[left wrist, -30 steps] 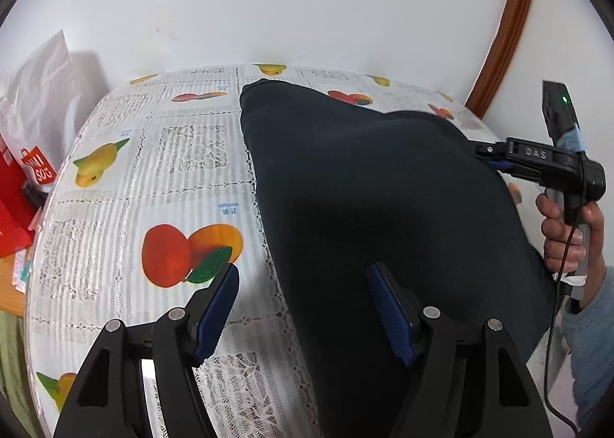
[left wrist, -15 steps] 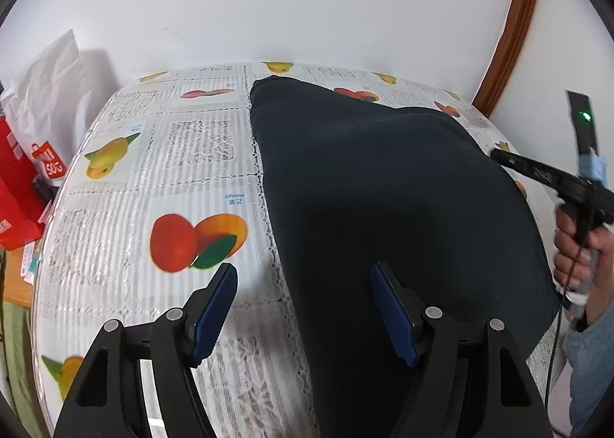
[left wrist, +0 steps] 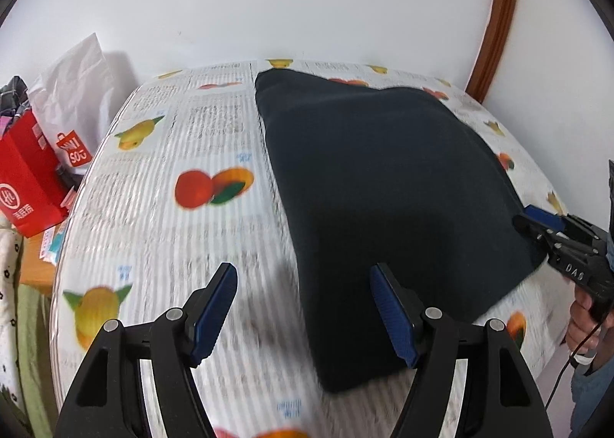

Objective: Fold small clothes

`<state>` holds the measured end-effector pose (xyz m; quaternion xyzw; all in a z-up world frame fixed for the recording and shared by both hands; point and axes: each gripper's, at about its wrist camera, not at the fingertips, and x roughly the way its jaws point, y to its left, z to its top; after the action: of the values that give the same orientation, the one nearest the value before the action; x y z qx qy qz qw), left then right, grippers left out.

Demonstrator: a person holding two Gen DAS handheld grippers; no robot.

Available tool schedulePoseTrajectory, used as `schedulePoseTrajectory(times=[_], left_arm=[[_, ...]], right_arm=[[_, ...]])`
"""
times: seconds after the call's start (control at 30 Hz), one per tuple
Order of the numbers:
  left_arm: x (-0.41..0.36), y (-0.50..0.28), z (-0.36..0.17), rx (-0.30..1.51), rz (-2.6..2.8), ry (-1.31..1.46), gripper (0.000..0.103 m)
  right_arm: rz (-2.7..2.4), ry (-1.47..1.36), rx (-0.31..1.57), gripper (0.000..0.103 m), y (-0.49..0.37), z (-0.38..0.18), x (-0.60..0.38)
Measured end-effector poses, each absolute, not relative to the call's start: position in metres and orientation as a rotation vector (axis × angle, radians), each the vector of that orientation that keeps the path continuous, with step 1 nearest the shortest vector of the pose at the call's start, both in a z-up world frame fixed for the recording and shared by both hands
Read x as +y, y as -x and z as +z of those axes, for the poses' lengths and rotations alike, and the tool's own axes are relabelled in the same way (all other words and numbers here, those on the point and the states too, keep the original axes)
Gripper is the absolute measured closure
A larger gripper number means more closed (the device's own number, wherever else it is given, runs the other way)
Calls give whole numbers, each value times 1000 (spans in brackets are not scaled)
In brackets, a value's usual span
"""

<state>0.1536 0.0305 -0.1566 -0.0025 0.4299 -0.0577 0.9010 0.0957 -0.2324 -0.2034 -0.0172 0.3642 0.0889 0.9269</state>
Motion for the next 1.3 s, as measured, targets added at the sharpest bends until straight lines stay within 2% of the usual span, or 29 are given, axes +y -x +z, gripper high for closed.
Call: schedulePoseTrajectory(times=[0.3,0.57,1.3], left_arm=[[36,-112,-185,955,-151,-6,32],[23,-109,-205,967,-134,-66,31],[27,-212,-200,959,-87,15,30]], right_arm=[[178,18,790,61,-51,-221,-254],[213,15,876,59,-55,-243,-242],[203,-104,834,57,-141,-239,-220]])
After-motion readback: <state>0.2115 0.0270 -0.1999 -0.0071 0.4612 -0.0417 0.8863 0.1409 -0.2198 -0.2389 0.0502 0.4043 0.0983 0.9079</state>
